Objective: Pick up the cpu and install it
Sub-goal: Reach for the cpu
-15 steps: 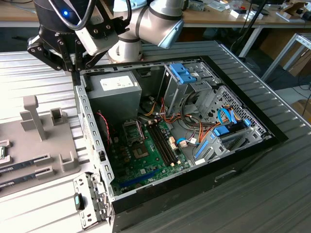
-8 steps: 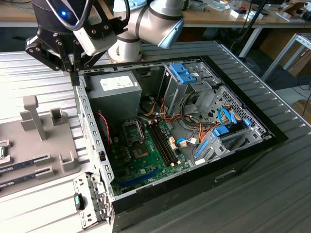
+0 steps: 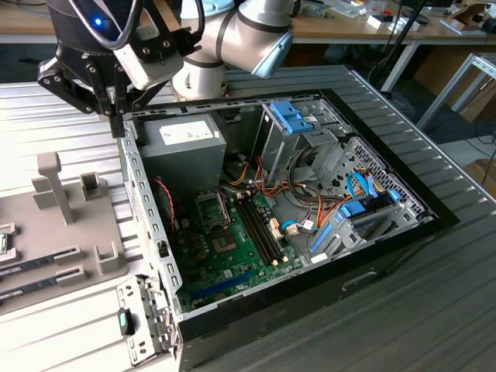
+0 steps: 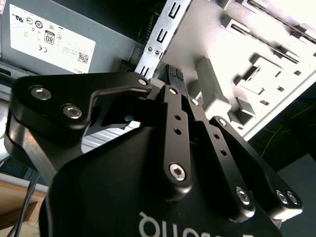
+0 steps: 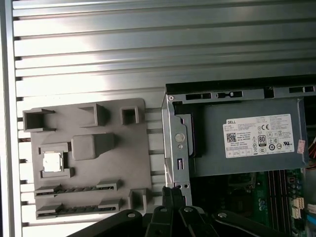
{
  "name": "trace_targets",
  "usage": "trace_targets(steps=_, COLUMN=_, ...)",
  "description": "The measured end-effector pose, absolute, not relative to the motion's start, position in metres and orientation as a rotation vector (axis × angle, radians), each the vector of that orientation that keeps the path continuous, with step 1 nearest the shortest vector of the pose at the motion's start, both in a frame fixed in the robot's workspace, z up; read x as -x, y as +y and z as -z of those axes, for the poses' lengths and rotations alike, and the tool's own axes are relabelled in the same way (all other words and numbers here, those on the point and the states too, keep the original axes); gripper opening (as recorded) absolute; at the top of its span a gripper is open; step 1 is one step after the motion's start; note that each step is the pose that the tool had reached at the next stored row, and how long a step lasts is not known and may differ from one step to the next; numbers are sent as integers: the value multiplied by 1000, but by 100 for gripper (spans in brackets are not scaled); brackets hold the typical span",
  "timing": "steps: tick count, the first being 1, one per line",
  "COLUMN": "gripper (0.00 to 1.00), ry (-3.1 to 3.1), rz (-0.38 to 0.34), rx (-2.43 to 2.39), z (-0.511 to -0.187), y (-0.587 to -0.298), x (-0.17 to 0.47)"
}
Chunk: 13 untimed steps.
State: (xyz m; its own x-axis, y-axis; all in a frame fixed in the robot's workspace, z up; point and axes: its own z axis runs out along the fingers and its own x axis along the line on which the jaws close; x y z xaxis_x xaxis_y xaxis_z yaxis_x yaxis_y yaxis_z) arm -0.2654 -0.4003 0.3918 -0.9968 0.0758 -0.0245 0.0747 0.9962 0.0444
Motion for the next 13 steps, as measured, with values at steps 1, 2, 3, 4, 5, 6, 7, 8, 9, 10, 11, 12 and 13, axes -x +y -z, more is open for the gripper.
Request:
trace_targets(steps=1, gripper=11, ry=3113, rz=-68, rx=-117, z=-392, y=-400, x=266)
trace_targets(steps=2, gripper=11, ry=3113, rz=-68, rx=-117, z=-392, y=-400, x=266)
trace_targets(steps=3, gripper=11, ry=3113, rz=-68, rx=-117, z=-392, y=-400, x=266)
trace_targets(steps=4, gripper=11, ry=3113, rz=-68, rx=-117, z=-392, y=-400, x=266)
trace_targets(steps=5, gripper=11, ry=3112, rz=-68, rx=-117, z=-392, y=-400, x=266)
trace_targets(steps=6, gripper=11, ry=3112, rz=-68, rx=-117, z=-392, y=-400, x=267)
trace_targets(steps=7, gripper=11, ry=3113, rz=-68, rx=-117, z=-392, y=-400, x=267)
trace_targets(steps=8, gripper=11, ry=3113, rz=-68, rx=-117, z=-392, y=-400, x=268)
trace_targets(steps=9, gripper=11, ry=3112, rz=-68, rx=-117, z=-392, y=-400, x=269)
trace_targets(steps=10, gripper=11, ry=3113, rz=-68, rx=-118, z=-392, y=-400, x=270)
trace_targets(steps=11, gripper=11, ry=3113, rz=-68, rx=-117, z=-392, y=-400, x=270)
trace_targets(steps=12, gripper=11, ry=3113, rz=-68, rx=-117, z=-392, y=-400, x=271)
trace_targets(steps=13, gripper=11, ry=3112, rz=-68, rx=-117, z=-392, y=-400, x=272)
